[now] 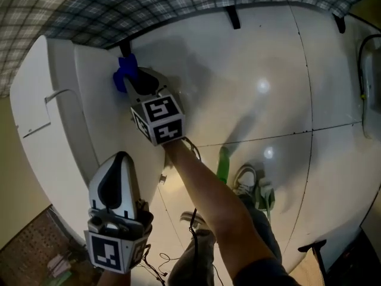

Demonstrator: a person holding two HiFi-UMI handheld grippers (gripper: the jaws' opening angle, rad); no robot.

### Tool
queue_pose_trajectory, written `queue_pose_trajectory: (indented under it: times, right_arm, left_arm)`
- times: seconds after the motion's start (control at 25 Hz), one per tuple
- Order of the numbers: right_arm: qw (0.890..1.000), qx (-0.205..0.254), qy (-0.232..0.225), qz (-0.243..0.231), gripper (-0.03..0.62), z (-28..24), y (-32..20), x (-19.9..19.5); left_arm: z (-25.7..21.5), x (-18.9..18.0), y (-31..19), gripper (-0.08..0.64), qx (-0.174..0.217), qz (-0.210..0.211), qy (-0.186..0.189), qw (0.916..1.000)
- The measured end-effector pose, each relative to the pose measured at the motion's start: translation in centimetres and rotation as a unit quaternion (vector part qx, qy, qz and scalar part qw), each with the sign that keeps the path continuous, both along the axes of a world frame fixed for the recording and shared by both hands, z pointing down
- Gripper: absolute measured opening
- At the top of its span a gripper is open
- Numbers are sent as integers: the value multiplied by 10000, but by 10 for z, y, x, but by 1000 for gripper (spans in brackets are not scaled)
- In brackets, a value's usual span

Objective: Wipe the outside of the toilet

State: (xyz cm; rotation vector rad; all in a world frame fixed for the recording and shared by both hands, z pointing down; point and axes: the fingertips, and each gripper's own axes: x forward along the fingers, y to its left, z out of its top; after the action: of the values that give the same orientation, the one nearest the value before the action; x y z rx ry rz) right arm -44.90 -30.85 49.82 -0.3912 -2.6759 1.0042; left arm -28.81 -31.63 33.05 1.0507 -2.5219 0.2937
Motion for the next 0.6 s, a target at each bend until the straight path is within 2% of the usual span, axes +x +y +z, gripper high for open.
queue_pose_trajectory:
  times: [0.12, 0.24, 0.4, 0.6]
  right_arm:
    - [9998, -36, 155, -155, 98, 28, 7, -7]
    - [9992, -86, 232, -330, 98, 45, 20, 15]
    - [9974, -332, 512, -378, 98, 61, 40, 77]
    - [9930, -673, 964, -134, 98, 64, 79, 186]
  left_arm:
    - [19, -6, -4, 11, -95, 64, -23, 9999]
    - [38, -4, -2, 11, -216, 15, -118, 9997]
    - [60, 13, 7, 11, -370, 18, 29, 9993]
    - [69, 49, 27, 11, -389, -40, 183, 9991]
